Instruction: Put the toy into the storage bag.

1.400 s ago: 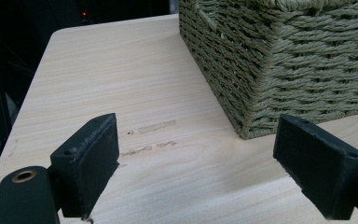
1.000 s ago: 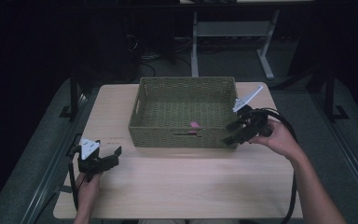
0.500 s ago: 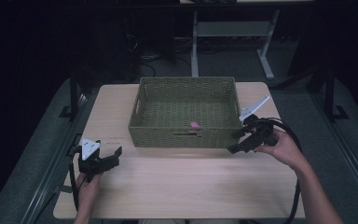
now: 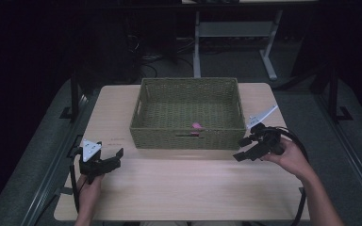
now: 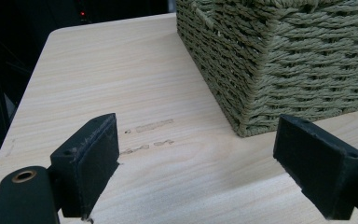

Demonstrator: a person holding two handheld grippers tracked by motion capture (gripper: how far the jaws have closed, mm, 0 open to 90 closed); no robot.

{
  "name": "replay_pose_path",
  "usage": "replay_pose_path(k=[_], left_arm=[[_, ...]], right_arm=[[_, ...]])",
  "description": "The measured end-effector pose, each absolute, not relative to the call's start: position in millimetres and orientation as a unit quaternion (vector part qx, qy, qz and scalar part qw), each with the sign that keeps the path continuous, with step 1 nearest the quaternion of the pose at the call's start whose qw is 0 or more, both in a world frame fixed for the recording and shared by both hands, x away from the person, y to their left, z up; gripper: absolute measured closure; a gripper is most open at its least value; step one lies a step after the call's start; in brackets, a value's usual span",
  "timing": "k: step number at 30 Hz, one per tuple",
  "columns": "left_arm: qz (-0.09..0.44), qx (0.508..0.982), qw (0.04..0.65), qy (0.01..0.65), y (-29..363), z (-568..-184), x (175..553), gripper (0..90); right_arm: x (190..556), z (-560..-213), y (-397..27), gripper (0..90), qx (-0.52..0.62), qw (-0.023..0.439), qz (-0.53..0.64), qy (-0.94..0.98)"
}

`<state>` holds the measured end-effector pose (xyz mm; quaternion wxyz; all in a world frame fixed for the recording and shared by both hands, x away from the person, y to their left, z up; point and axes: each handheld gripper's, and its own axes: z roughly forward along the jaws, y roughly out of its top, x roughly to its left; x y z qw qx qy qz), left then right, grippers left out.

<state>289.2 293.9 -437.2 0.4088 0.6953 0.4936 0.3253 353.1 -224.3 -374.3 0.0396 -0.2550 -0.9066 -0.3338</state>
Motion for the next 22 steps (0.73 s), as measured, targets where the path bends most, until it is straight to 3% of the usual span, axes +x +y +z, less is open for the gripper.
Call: replay_pose_path(k=[18, 22], left_arm=[[0.324, 0.695, 0.413, 0.491, 292, -437, 288, 13.7], [0.323, 0.698, 0.413, 0.488, 291, -437, 288, 13.7]], right_arm=[[327, -396, -238, 29.2, -0.272, 0.034, -0.342, -0.899], [313, -397, -236, 27.4, -0.274, 0.012, -0.344, -0.898]])
